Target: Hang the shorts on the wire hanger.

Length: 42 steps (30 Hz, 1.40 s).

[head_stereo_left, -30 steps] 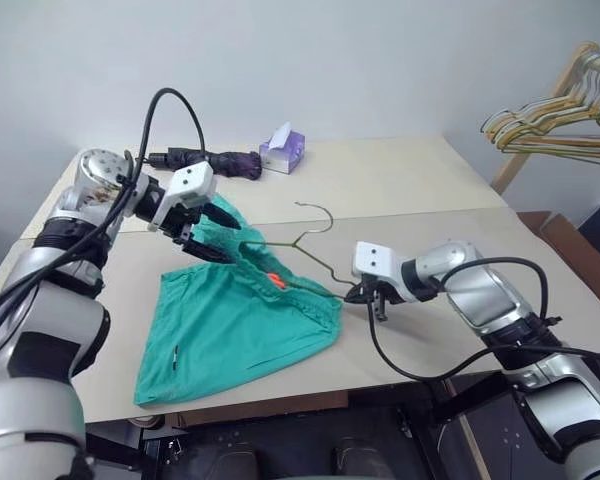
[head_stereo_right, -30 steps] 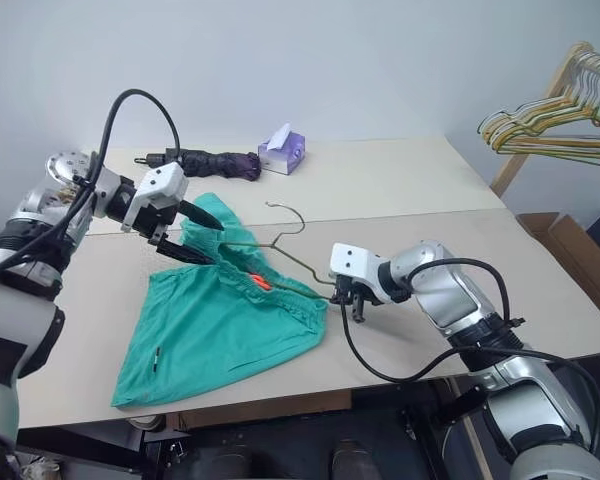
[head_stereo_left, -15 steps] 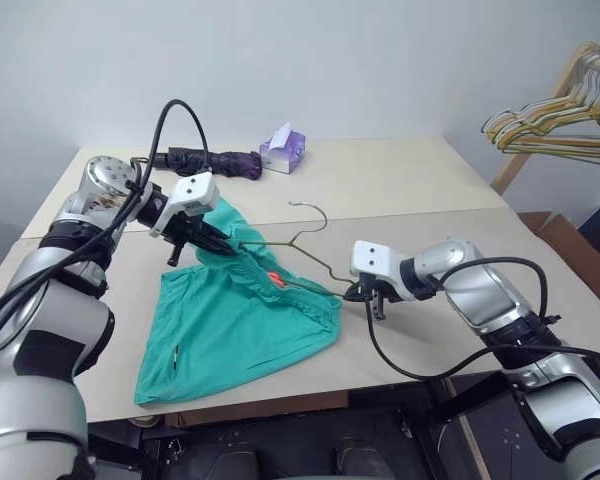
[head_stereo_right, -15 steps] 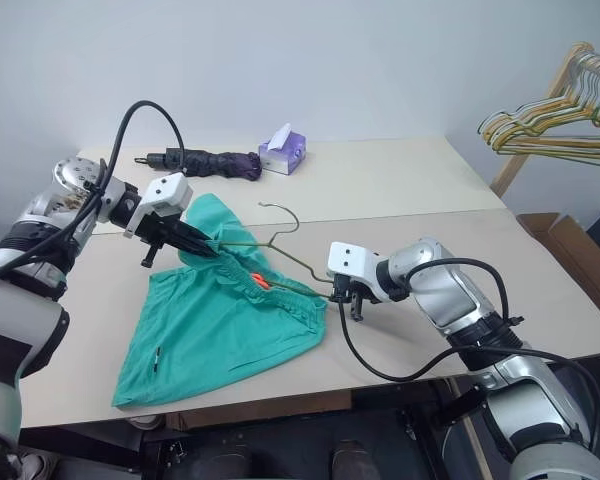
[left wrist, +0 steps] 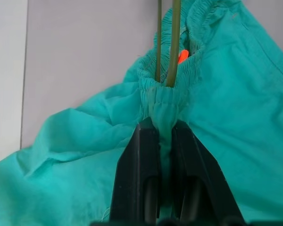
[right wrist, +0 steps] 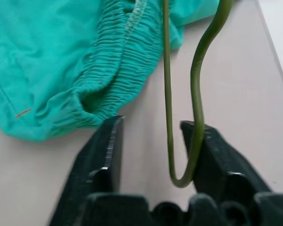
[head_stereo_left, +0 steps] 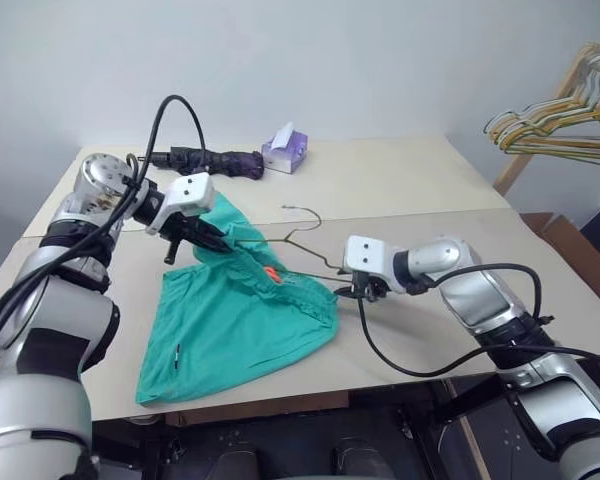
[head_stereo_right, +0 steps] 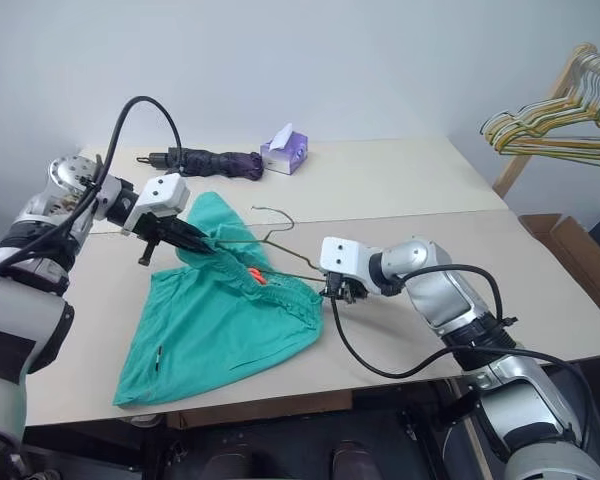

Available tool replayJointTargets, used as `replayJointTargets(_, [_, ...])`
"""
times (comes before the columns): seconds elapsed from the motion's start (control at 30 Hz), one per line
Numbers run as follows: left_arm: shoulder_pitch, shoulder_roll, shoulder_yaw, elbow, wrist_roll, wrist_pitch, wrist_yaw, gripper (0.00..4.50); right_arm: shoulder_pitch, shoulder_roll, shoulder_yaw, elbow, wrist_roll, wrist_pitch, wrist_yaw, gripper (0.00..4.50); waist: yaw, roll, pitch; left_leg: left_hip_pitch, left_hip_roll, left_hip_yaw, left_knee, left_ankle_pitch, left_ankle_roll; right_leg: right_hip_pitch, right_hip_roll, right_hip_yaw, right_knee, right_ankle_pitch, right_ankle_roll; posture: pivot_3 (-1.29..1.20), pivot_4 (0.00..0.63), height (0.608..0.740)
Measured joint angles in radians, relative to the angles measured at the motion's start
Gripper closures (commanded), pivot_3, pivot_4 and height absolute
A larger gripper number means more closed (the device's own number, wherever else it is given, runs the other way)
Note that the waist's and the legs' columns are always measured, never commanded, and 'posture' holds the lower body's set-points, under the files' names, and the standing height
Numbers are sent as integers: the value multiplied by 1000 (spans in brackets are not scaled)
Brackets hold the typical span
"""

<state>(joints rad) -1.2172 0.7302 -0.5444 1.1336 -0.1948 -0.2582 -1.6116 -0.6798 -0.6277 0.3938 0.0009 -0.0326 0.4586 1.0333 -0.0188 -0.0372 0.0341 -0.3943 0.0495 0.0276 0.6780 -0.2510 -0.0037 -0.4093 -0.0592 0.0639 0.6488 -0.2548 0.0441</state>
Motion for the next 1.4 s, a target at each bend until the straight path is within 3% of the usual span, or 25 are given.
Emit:
replayJointTargets(0.1, [0, 0, 30, 19, 38, -5, 0, 4476, 0, 32, -95, -17, 24, 113, -79, 131, 0, 0, 0, 0, 0, 0, 0, 0, 0, 0, 0, 0, 1, 0, 0, 7, 0, 740])
replayJointTargets(0.43, [-7, -6, 182, 54, 117, -19, 0, 4476, 214, 33, -370, -372, 279, 537, -157, 131, 5, -1, 0, -1, 0, -1, 0, -1, 1, 0, 0, -1, 0, 0, 0, -15, 0, 740])
replayJointTargets(0.63, [-32, -9, 241, 59, 120, -1, 0, 4476, 380, 174, -304, -404, 301, 566, -287, 131, -10, -1, 0, -1, 0, -1, 1, -1, 1, 0, 0, -1, 2, 0, 0, -12, 0, 740])
replayJointTargets(0.77, [-32, -11, 247, 59, 137, 1, 0, 4476, 384, 297, -287, -356, 300, 547, -390, 131, -22, -1, 0, -1, 0, -1, 1, -1, 1, 0, 0, -1, 2, 0, 0, -2, 0, 740])
replayJointTargets(0.97, [-32, -9, 253, 58, 138, 2, 0, 4476, 360, 374, -321, -297, 355, 558, -439, 131, -23, -1, 0, -1, 0, -2, 1, -1, 1, 0, 0, -1, 2, 0, 0, 7, 0, 740])
replayJointTargets(1.07, [-32, -9, 255, 57, 137, 4, 0, 4476, 342, 388, -315, -269, 364, 557, -458, 583, -23, -1, -1, -1, 0, -2, 1, -1, 1, 0, 0, -1, 2, 0, 0, 8, 0, 740])
replayJointTargets(1.4, [-31, -12, 284, 54, 136, 11, 0, 4476, 341, 454, -261, -184, 346, 535, -558, 3537, -24, -1, -1, -1, 0, -2, 1, -1, 1, -1, 0, -2, 2, 0, 0, 4, 0, 740])
